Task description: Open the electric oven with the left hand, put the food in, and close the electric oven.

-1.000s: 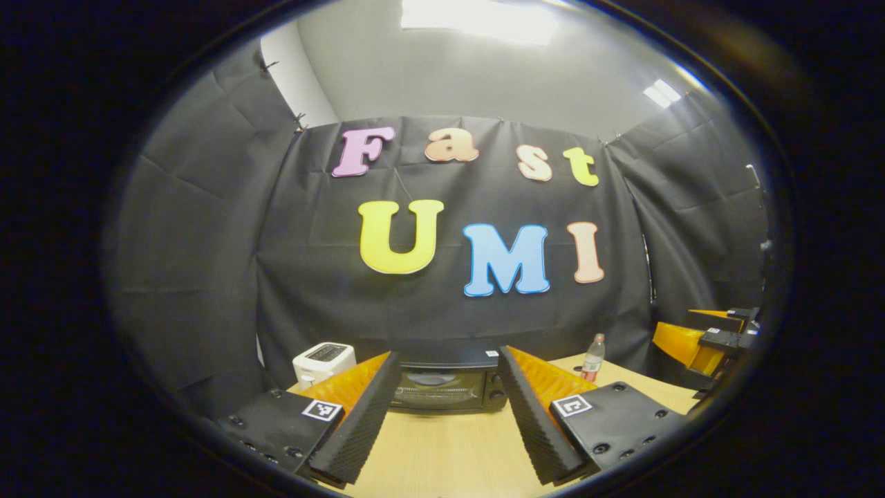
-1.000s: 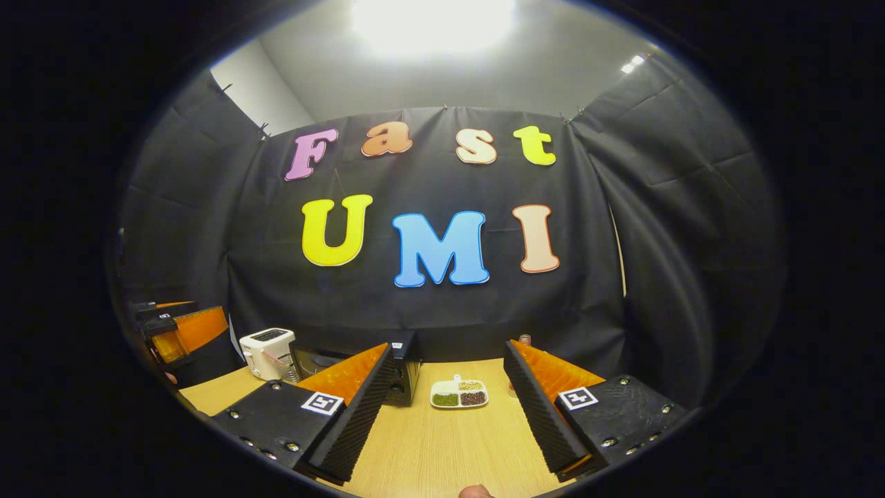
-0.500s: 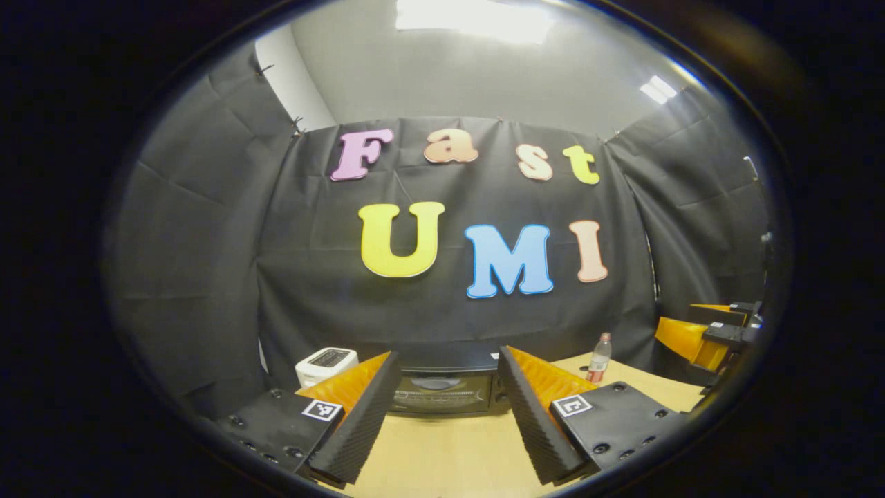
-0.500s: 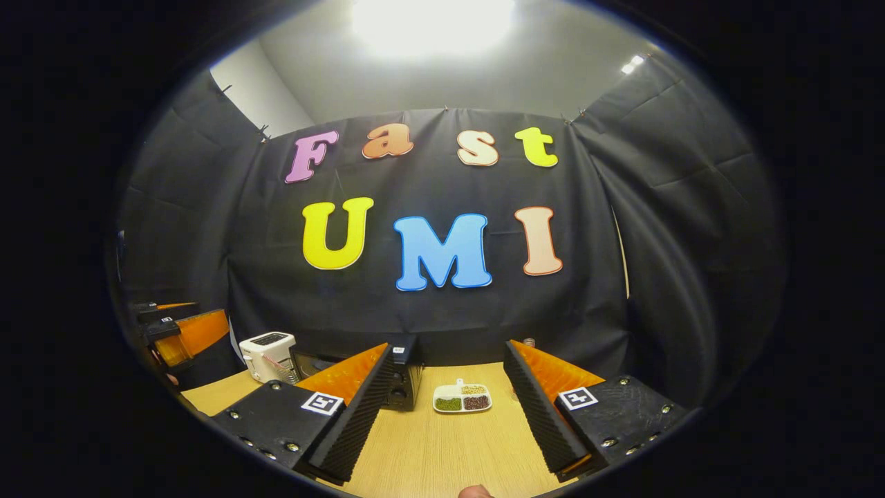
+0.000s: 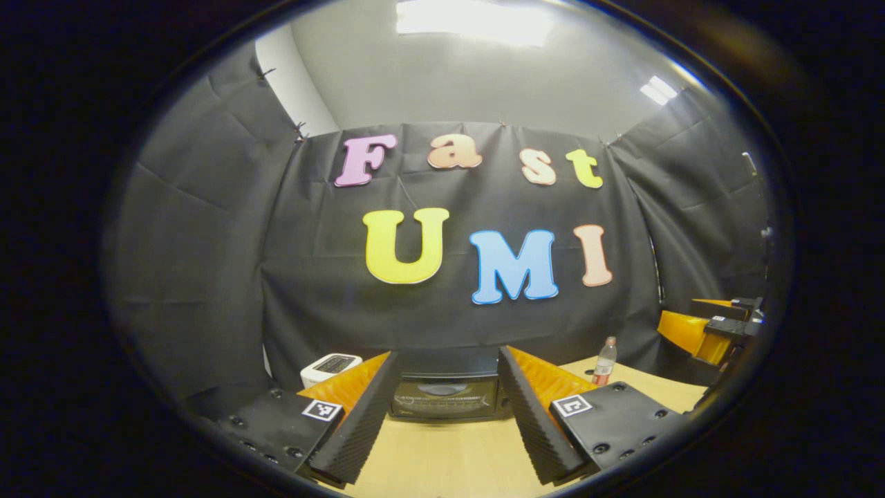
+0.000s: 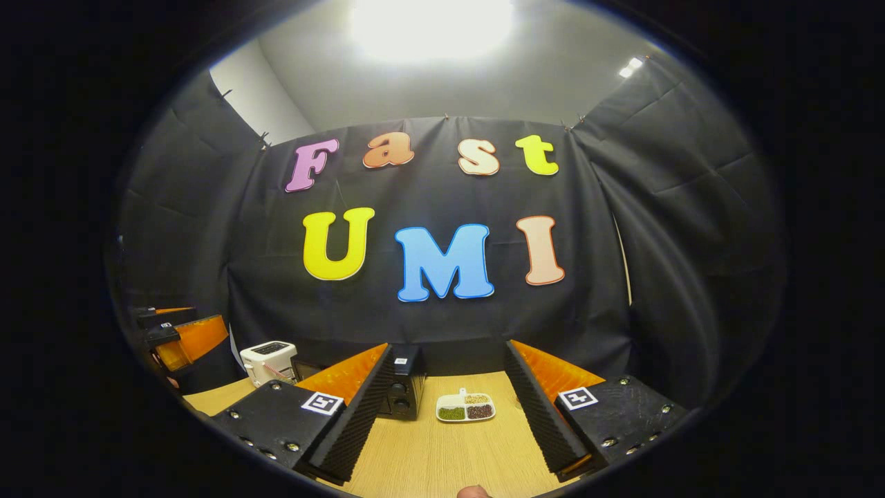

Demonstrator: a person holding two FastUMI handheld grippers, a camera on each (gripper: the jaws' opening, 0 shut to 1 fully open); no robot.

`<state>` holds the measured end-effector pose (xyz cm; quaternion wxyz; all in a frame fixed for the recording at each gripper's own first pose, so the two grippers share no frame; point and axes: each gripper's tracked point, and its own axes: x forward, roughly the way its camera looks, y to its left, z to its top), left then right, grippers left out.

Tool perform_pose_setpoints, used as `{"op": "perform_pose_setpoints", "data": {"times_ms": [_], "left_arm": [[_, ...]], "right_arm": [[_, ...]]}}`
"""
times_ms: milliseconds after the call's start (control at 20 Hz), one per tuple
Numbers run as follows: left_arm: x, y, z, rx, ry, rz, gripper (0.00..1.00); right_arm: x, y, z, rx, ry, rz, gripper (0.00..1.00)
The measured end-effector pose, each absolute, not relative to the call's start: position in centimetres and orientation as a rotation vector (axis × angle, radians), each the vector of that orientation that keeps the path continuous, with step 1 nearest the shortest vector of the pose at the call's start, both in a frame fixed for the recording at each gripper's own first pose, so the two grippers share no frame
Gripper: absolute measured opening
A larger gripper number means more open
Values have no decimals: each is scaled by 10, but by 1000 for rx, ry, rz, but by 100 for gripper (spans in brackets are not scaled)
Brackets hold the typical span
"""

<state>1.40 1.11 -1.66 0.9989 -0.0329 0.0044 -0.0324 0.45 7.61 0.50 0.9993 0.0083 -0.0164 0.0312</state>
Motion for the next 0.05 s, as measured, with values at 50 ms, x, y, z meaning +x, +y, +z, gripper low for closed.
{"op": "perform_pose_setpoints", "data": {"times_ms": [50], "left_arm": [[14,13,-15,-65,4,-64,99]], "right_arm": [[4,77,5,16,-34,64,97]]}}
